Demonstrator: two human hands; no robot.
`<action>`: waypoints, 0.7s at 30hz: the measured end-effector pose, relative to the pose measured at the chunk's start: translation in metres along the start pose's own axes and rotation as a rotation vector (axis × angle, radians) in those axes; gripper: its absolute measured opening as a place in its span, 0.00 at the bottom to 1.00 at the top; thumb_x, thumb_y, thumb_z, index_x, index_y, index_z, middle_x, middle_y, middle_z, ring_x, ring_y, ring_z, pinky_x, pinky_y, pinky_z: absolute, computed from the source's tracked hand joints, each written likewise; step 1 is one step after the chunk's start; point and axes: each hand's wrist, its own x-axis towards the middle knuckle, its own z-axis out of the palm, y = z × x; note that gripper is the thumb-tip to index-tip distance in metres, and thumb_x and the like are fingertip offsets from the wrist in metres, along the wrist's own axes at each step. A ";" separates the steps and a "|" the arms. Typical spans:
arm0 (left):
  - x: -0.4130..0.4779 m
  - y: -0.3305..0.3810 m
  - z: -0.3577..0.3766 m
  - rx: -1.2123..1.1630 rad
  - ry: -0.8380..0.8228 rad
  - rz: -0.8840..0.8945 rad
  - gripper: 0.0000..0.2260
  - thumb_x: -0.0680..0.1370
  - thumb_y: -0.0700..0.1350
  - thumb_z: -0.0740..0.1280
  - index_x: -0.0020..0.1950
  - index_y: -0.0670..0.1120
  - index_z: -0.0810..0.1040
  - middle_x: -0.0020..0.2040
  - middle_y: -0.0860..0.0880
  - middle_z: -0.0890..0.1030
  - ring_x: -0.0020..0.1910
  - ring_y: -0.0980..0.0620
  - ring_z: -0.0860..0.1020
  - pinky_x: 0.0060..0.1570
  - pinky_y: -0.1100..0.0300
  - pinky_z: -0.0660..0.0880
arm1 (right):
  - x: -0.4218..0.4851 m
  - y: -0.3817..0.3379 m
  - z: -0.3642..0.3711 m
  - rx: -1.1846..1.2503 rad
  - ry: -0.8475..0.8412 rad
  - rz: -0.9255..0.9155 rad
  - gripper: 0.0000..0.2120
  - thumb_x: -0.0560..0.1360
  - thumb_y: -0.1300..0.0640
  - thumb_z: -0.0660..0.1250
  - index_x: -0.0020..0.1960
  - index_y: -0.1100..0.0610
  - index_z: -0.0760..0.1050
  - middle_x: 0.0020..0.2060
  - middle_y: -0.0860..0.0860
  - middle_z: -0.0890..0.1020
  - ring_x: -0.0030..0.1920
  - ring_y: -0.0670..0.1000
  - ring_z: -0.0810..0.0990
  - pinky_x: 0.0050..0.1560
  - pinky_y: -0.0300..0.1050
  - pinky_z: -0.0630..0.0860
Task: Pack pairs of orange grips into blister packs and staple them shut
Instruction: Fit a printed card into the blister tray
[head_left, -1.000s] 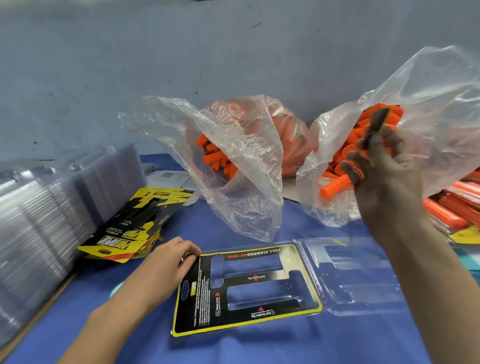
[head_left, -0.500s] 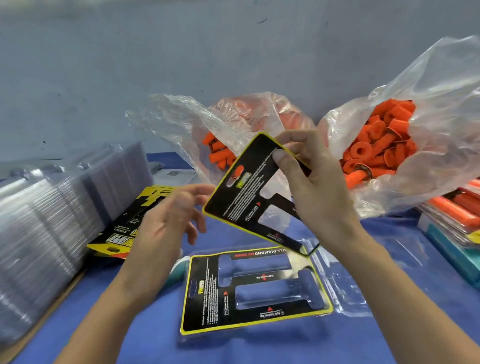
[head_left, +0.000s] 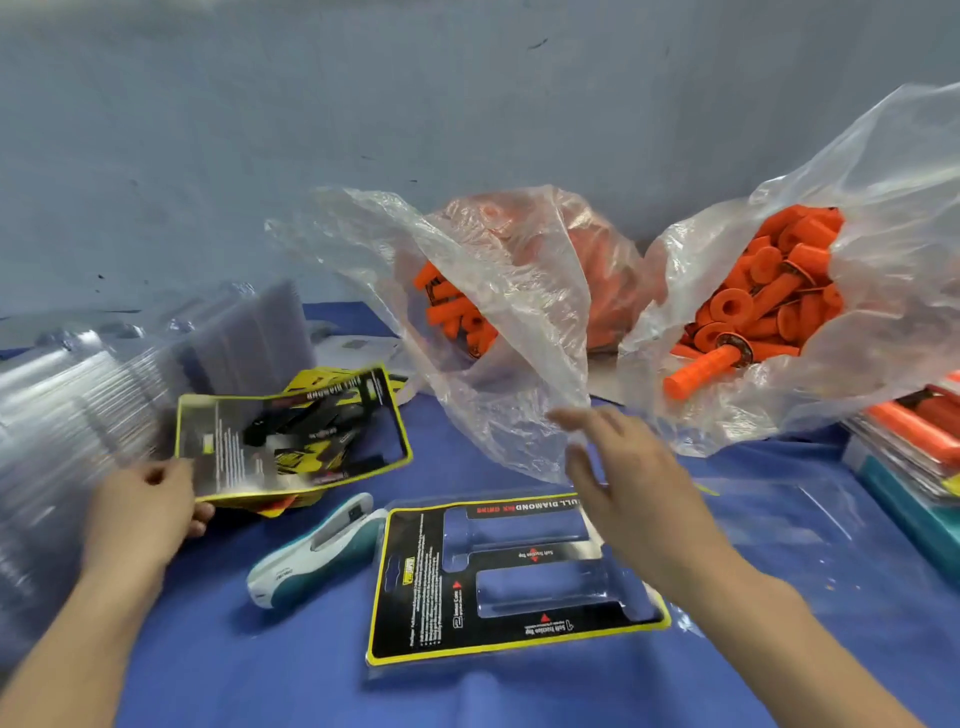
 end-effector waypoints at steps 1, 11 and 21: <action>-0.002 -0.002 0.001 0.003 -0.034 -0.040 0.12 0.80 0.45 0.59 0.46 0.40 0.79 0.27 0.44 0.79 0.22 0.48 0.75 0.27 0.63 0.74 | -0.005 0.003 0.004 -0.082 -0.097 -0.010 0.17 0.82 0.56 0.59 0.69 0.47 0.71 0.61 0.45 0.76 0.61 0.53 0.73 0.63 0.51 0.69; -0.107 0.065 0.039 0.467 -0.354 0.806 0.22 0.78 0.62 0.63 0.67 0.51 0.73 0.62 0.51 0.74 0.61 0.49 0.74 0.62 0.53 0.69 | -0.030 0.005 0.023 -0.273 -0.602 0.000 0.36 0.75 0.27 0.42 0.79 0.39 0.38 0.79 0.44 0.39 0.79 0.47 0.36 0.77 0.51 0.34; -0.133 0.092 0.084 0.238 -0.644 1.036 0.21 0.79 0.65 0.56 0.66 0.56 0.73 0.64 0.60 0.72 0.64 0.67 0.68 0.64 0.70 0.64 | 0.006 0.014 0.006 -0.135 -0.317 0.011 0.30 0.81 0.37 0.49 0.80 0.45 0.48 0.79 0.44 0.55 0.78 0.47 0.52 0.78 0.47 0.48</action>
